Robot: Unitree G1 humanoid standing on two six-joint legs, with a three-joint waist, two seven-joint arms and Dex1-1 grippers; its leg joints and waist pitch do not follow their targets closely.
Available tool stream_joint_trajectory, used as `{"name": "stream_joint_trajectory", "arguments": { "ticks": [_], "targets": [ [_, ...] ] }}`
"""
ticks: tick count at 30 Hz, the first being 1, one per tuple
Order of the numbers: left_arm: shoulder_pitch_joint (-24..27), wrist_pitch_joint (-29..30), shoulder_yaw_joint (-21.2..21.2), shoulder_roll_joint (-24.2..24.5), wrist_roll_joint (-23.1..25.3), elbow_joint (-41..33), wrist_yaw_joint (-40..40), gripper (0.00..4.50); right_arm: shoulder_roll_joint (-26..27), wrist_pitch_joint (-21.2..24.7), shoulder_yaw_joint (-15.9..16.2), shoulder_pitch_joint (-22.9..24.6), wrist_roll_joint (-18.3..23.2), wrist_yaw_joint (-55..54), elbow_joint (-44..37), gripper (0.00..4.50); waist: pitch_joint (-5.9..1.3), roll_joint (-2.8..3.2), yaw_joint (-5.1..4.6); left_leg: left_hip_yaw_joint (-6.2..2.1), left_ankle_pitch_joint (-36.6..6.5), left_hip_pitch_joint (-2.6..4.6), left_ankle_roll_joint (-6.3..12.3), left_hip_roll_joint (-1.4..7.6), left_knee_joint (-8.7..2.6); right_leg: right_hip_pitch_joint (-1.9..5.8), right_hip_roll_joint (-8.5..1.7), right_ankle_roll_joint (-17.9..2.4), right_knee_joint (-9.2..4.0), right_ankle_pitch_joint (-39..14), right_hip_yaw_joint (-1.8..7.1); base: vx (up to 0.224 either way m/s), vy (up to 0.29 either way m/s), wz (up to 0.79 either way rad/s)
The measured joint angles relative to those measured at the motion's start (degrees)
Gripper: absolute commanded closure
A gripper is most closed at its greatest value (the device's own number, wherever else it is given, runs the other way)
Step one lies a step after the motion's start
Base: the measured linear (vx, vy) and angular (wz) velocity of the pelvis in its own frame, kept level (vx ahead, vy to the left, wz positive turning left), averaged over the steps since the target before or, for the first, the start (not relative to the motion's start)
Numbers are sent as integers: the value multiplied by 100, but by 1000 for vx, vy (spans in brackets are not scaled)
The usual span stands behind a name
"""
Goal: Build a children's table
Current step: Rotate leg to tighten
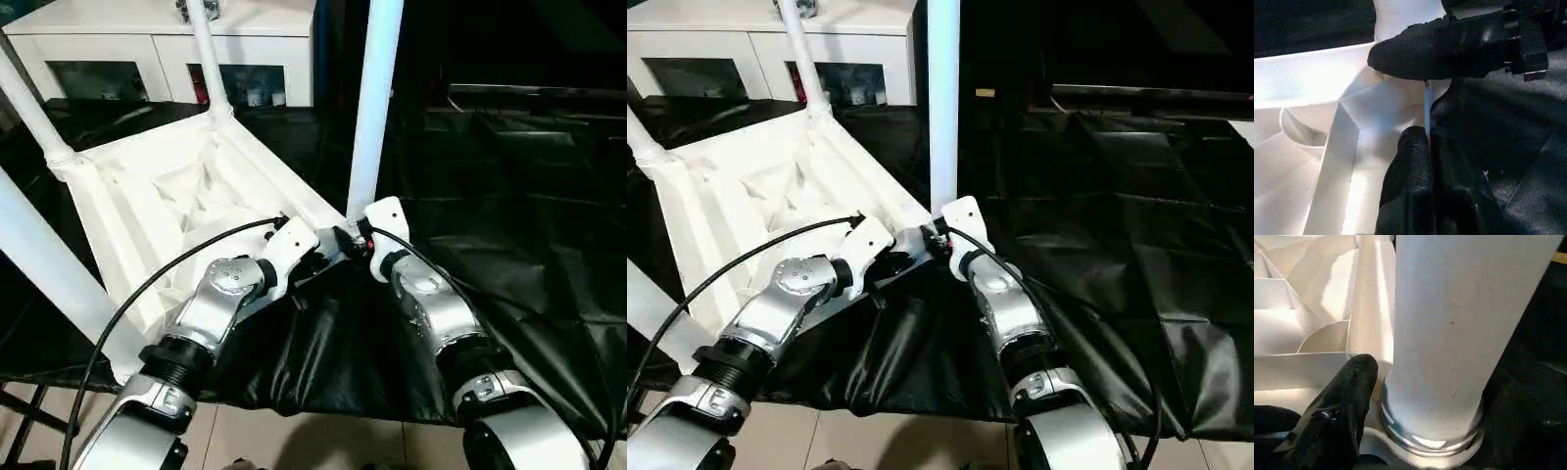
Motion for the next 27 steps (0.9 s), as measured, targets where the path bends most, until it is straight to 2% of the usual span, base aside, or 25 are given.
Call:
{"name": "stream_joint_trajectory", "arguments": {
  "ticks": [3,6,11,14,19,22,25,27],
  "targets": [
    [65,-145,-5,193,-65,-76,-282,450,-103,-264,98,37,-23,403,10,70,2,2,-23,0,0,-7,0,1,-2,-16,0,-1,0,1,-2,0,0,0],
    [203,-333,-12,358,-143,-214,-608,450,-283,-488,249,31,-42,880,-12,70,2,2,12,0,-1,-7,0,4,-5,-25,0,0,-2,0,-8,0,0,0],
    [380,-555,-37,671,-314,-404,-1152,450,-674,-624,409,53,38,1928,-25,70,2,2,80,1,0,-12,2,4,-2,-29,-1,-2,-2,1,-8,0,0,0],
    [507,-622,-36,861,-448,-534,-1507,450,-1001,-635,482,237,227,2855,-301,70,2,3,141,1,-1,-9,2,5,0,-24,-1,-2,-2,1,-8,0,0,0],
    [671,-701,17,1123,-705,-644,-2057,450,-1401,-622,654,440,461,3940,-719,70,3,4,165,3,-1,-10,2,7,-1,-27,-1,-2,-1,1,-8,0,0,0],
    [789,-685,49,1308,-863,-777,-2417,450,-1547,-532,708,551,634,4494,-916,105,3,4,170,3,-1,-16,2,10,-1,-33,0,-2,0,1,-10,0,0,0],
    [838,-680,51,1442,-966,-818,-2696,450,-1639,-367,726,630,761,4861,-1145,110,4,2,193,3,-1,-17,2,10,0,-34,0,-2,-1,1,-11,0,0,0],
    [877,-687,51,1543,-1026,-838,-2860,450,-1694,-312,796,653,819,5072,-1220,145,5,1,205,3,-1,-17,2,10,1,-34,0,-2,-1,1,-10,0,0,0]
  ]
}}
